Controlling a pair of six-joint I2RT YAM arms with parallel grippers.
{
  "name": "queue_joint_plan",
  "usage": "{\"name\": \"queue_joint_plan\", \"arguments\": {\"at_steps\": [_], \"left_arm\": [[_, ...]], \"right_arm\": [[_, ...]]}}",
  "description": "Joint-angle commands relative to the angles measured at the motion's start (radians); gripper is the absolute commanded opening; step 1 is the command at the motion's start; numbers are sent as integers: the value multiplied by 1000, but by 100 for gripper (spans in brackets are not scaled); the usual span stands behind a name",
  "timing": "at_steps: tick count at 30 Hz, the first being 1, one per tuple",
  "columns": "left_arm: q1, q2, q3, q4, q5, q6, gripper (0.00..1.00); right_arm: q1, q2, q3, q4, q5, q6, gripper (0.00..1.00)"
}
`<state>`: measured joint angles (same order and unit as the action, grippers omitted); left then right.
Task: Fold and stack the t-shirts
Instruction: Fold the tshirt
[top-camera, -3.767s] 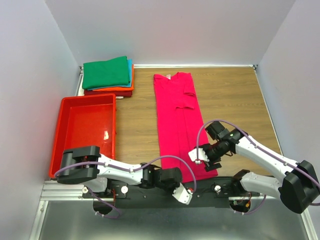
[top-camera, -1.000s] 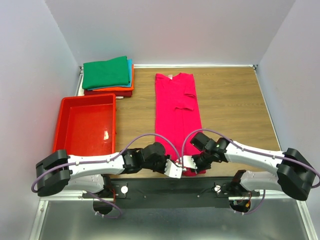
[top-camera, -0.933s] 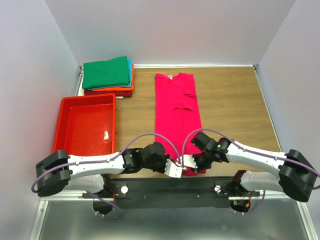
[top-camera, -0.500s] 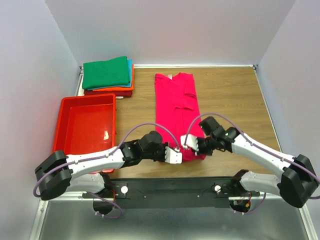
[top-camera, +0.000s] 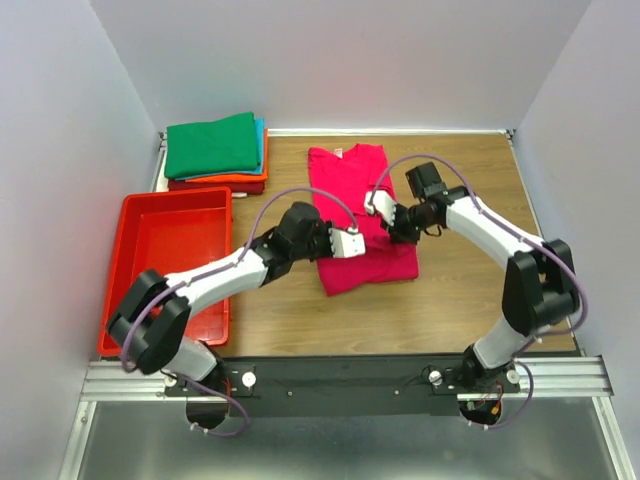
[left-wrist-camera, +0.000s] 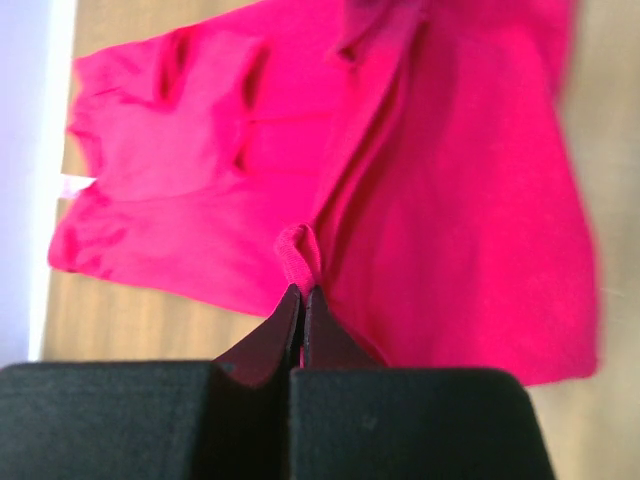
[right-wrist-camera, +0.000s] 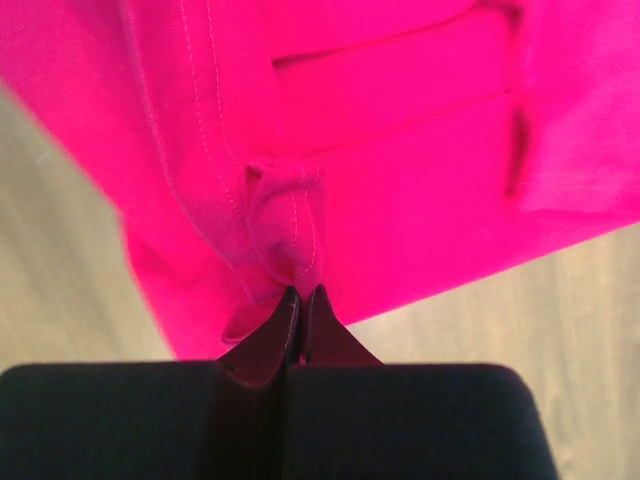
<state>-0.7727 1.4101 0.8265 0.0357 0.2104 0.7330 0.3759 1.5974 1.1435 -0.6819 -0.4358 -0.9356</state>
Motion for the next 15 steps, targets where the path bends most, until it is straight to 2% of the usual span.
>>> {"name": "queue_joint_plan", "arguments": {"at_steps": [1,6,15], "left_arm": [[75,84,87,66,59,54,0],[136,203,180,61,103,80,0],[164,342,339,9,136,118,0]], "right_arm": [[-32,110,128,-11,-41,11,1],[-54,219,245,-11,-40,29,1],[-55,346,352,-11,-57,58,1]]}}
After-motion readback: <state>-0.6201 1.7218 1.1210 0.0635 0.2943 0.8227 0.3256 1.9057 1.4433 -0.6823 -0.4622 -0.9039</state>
